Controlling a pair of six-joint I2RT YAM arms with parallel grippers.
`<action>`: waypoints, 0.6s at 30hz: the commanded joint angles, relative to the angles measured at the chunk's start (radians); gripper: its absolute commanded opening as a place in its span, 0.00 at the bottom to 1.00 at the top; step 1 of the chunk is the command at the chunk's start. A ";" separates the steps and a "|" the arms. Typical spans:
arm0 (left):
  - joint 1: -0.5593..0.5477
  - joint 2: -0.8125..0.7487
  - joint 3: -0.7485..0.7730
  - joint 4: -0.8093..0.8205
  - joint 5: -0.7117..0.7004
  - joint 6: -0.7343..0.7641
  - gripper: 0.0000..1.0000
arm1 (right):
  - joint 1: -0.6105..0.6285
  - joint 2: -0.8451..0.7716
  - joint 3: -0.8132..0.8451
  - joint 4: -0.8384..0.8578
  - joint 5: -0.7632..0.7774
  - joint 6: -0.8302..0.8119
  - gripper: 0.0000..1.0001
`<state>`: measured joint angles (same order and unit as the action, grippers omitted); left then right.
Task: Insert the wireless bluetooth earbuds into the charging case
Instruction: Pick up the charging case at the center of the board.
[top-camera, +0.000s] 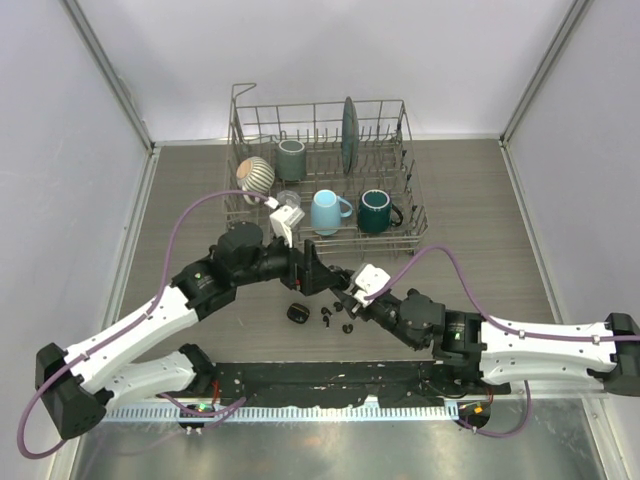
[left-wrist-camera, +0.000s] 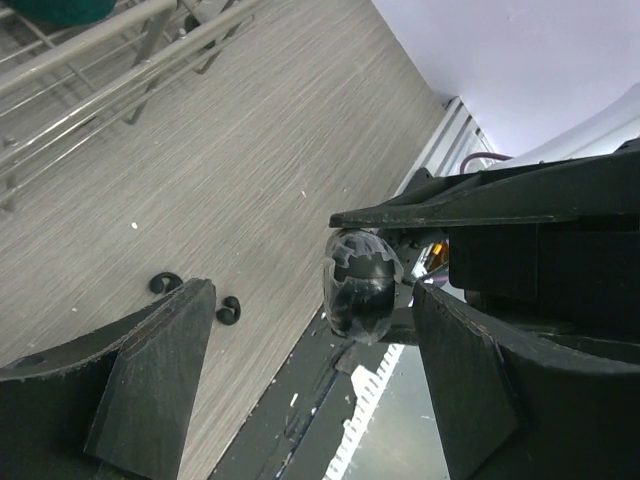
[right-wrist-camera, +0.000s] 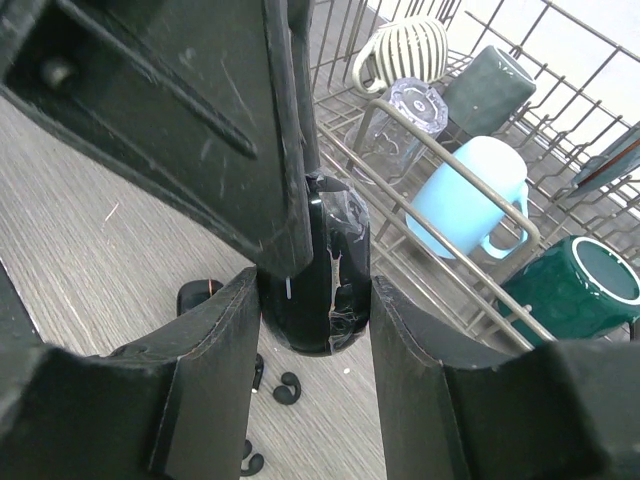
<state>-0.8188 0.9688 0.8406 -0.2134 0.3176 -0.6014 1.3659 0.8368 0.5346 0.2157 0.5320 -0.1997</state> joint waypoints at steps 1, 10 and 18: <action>-0.022 0.036 0.014 0.114 0.040 -0.006 0.84 | 0.005 -0.038 -0.008 0.096 0.039 0.020 0.01; -0.036 0.070 0.023 0.151 0.046 -0.006 0.60 | 0.004 -0.062 -0.025 0.097 0.022 0.036 0.01; -0.037 0.073 0.028 0.154 0.047 -0.006 0.29 | 0.004 -0.077 -0.036 0.103 0.014 0.040 0.01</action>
<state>-0.8574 1.0386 0.8413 -0.0998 0.3664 -0.6174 1.3659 0.7895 0.5049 0.2428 0.5388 -0.1787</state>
